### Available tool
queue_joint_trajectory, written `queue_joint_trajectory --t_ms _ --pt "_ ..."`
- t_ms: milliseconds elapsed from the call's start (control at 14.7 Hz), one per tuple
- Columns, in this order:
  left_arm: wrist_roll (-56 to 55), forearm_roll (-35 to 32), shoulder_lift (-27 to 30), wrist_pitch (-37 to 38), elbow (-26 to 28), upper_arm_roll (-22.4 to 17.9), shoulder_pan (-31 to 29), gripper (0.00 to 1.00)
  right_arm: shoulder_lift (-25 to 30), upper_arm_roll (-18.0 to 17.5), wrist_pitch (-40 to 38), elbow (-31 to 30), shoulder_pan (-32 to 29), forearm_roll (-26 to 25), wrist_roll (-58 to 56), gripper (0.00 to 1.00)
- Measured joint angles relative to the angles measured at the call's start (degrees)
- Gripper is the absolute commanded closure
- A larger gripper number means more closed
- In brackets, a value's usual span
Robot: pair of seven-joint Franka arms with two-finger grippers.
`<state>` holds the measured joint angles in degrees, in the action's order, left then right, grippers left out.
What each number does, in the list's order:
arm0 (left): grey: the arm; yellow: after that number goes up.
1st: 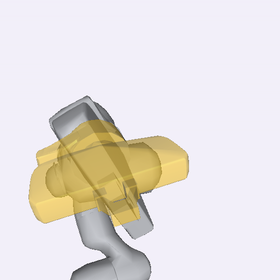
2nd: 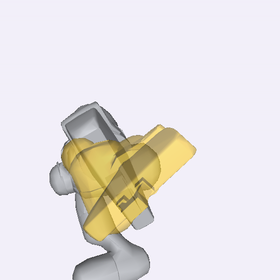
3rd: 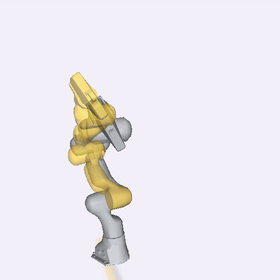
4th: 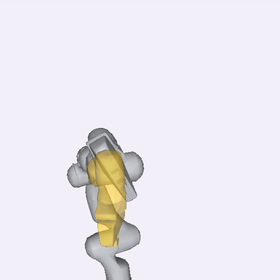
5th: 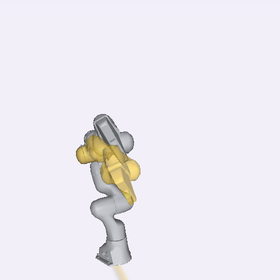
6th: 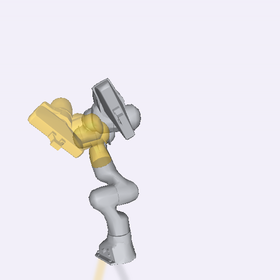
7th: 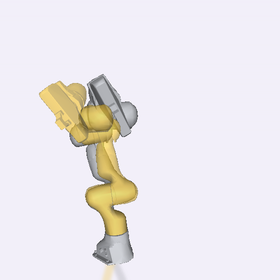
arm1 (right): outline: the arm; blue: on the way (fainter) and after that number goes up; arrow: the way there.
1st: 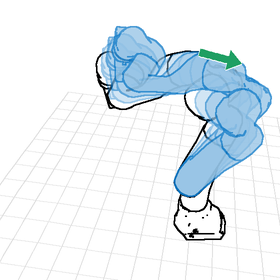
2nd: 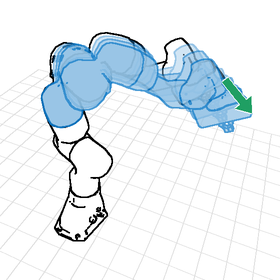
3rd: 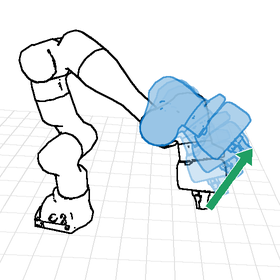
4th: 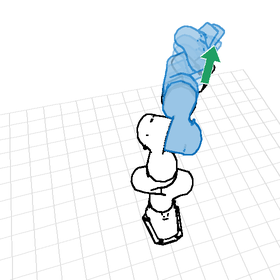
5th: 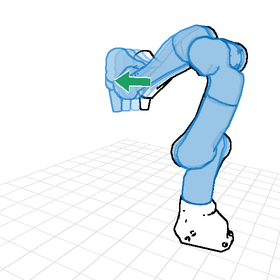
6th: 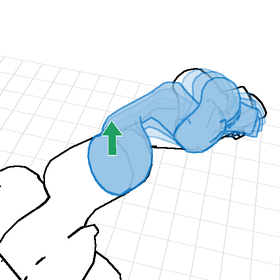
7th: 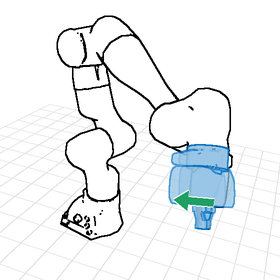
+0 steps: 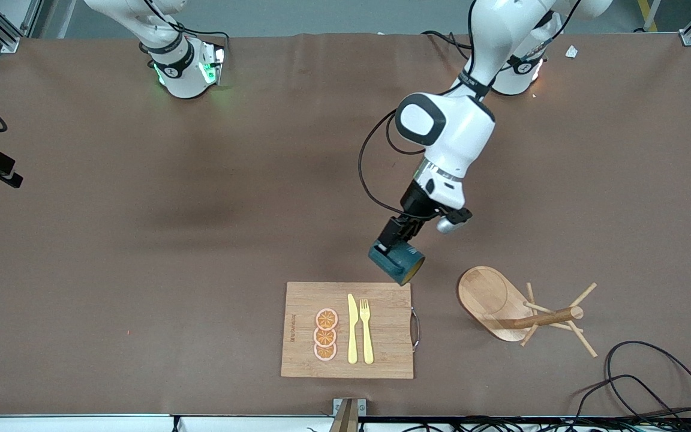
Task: Transfer cup from left to right arm and place
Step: 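Lift the teal mug off the stand with the left gripper, then carry the mug toward the right arm and lower it onto the table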
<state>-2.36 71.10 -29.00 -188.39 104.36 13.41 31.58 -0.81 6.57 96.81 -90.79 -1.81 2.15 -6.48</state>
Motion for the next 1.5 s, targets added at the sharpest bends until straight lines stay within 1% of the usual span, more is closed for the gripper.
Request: queue_joint_trajectory --t_ms 68,272,476,612,748,816,951,1087,1223,1359,1495 --pt "0.0 -2.8 -1.3 0.0 -0.4 0.0 0.6 0.24 0.0 0.0 0.0 0.0 -0.1 0.0 0.0 0.00" --pt "0.2 -8.4 -4.5 0.0 -2.5 -0.3 2.9 0.25 0.0 0.0 0.0 0.0 -0.2 0.0 0.0 0.00" --pt "0.1 -16.9 -6.2 3.4 -4.4 -0.6 3.1 0.26 0.0 0.0 0.0 0.0 -0.2 0.0 0.0 0.00" --pt "0.2 -20.7 -7.4 5.0 -5.7 -1.6 3.2 0.27 0.0 0.0 0.0 0.0 -0.2 0.0 0.0 0.00" --pt "0.2 -24.6 -8.3 8.1 -7.0 -3.6 4.4 0.29 0.0 0.0 0.0 0.0 -0.2 0.0 0.0 0.00" --pt "0.2 -26.0 -8.4 10.6 -7.8 -5.4 5.5 0.29 0.0 0.0 0.0 0.0 -0.2 0.0 0.0 0.00" --pt "0.2 -27.4 -8.5 14.7 -9.5 -11.1 10.1 0.29 0.0 0.0 0.0 0.0 -0.3 0.0 0.0 0.00" --pt "-0.7 -27.4 -9.2 16.8 -10.4 -18.6 17.0 0.30 0.0 0.0 0.0 0.0 -0.3 0.0 0.0 0.00" --pt "-3.2 -27.4 -10.9 17.0 -11.4 -24.7 24.0 0.30 0.0 0.0 0.0 0.0 -0.3 0.0 0.0 0.00" --pt "-5.0 -27.4 -12.9 17.0 -12.5 -28.8 29.0 0.30 0.0 -0.1 0.0 -0.1 -0.3 0.0 0.0 0.00" --pt "-6.0 -27.4 -14.5 17.0 -13.6 -31.8 32.2 0.30 0.0 -0.1 0.0 -0.1 -0.3 0.0 0.0 0.00"
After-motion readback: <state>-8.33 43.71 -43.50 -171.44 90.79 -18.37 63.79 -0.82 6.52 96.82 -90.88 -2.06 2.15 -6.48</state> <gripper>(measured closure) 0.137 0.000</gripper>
